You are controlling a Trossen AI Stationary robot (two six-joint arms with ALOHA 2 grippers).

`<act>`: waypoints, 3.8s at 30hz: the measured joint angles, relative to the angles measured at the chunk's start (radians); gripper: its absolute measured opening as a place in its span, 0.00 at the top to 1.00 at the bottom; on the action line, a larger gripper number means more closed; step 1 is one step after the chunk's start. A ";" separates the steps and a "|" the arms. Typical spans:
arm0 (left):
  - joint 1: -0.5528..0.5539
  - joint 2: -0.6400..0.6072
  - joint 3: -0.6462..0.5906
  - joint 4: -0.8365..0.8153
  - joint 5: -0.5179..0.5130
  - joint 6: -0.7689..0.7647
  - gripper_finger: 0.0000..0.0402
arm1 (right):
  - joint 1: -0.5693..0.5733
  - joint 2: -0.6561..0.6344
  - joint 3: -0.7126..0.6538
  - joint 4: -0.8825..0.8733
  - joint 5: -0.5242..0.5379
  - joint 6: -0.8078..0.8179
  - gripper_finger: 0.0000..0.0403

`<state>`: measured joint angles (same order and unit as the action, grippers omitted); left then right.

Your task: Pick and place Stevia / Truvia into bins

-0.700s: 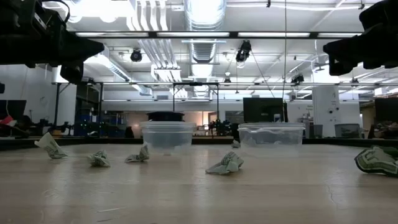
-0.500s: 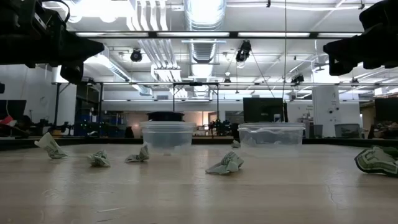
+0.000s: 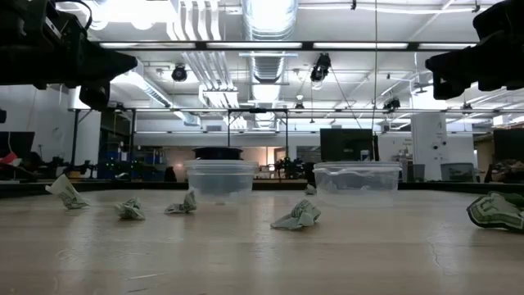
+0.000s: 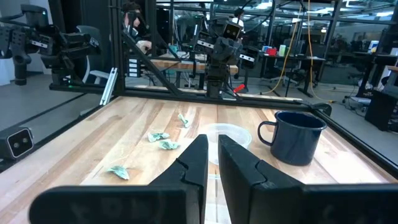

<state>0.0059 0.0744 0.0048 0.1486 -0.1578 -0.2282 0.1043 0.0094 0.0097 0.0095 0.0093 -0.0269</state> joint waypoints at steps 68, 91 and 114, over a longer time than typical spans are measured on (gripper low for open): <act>0.000 0.000 0.000 0.000 0.000 0.000 1.00 | 0.000 0.000 0.000 0.004 0.000 0.102 0.93; 0.000 0.001 0.000 0.078 -0.058 0.008 1.00 | 0.000 0.001 0.000 0.699 0.101 0.538 0.93; 0.000 0.050 0.040 0.768 -0.217 -0.360 1.00 | -0.001 -0.001 0.000 1.008 0.329 0.367 0.93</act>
<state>0.0059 0.1247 0.0444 0.9166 -0.3752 -0.5886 0.1036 0.0082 0.0093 1.0172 0.3383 0.3400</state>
